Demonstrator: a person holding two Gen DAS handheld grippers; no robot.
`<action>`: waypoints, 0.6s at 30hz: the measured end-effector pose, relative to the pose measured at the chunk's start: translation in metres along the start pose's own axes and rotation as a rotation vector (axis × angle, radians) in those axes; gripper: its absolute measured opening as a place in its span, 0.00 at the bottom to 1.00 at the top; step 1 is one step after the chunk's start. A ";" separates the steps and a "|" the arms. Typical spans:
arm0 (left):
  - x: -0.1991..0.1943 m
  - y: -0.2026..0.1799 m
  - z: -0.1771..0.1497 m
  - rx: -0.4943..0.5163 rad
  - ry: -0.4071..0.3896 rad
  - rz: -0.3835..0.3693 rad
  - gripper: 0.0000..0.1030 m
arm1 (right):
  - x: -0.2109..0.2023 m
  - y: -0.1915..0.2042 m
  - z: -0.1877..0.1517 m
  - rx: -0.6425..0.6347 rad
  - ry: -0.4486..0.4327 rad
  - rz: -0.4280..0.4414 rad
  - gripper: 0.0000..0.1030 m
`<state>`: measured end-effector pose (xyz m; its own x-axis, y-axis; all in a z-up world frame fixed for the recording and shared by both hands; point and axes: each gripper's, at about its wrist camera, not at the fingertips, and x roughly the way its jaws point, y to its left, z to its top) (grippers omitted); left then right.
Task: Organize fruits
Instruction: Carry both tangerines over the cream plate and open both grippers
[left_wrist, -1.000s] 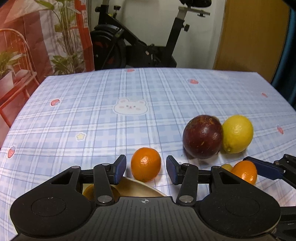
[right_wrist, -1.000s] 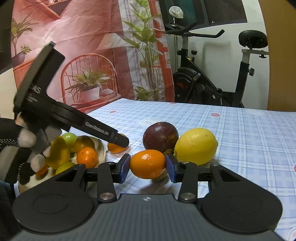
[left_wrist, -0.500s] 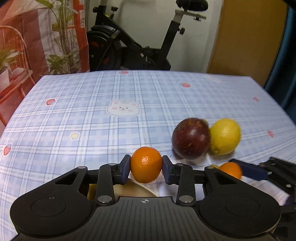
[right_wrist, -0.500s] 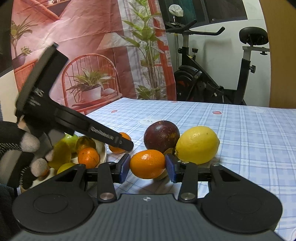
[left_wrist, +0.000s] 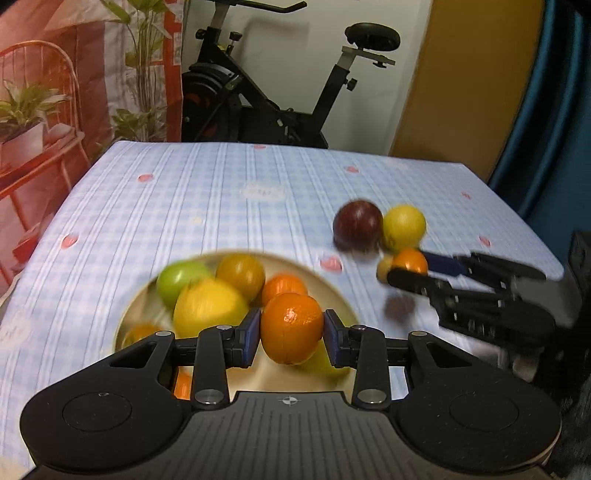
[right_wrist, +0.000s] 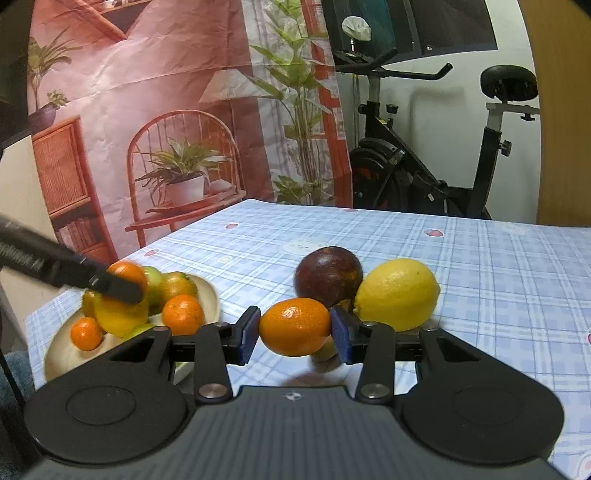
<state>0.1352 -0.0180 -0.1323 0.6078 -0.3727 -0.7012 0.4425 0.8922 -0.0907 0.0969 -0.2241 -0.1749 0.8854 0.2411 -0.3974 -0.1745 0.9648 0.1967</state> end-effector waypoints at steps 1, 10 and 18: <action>-0.004 0.001 -0.005 0.001 0.000 0.002 0.37 | -0.002 0.003 0.000 -0.007 0.003 0.010 0.43; -0.008 0.009 -0.037 0.001 0.030 0.063 0.37 | 0.000 0.059 0.013 -0.187 0.012 0.138 0.43; -0.007 0.022 -0.045 -0.046 0.055 0.079 0.37 | 0.034 0.085 0.020 -0.335 0.079 0.179 0.43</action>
<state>0.1112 0.0158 -0.1609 0.6022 -0.2875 -0.7448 0.3628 0.9296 -0.0654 0.1203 -0.1359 -0.1540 0.7947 0.4034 -0.4536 -0.4657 0.8845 -0.0293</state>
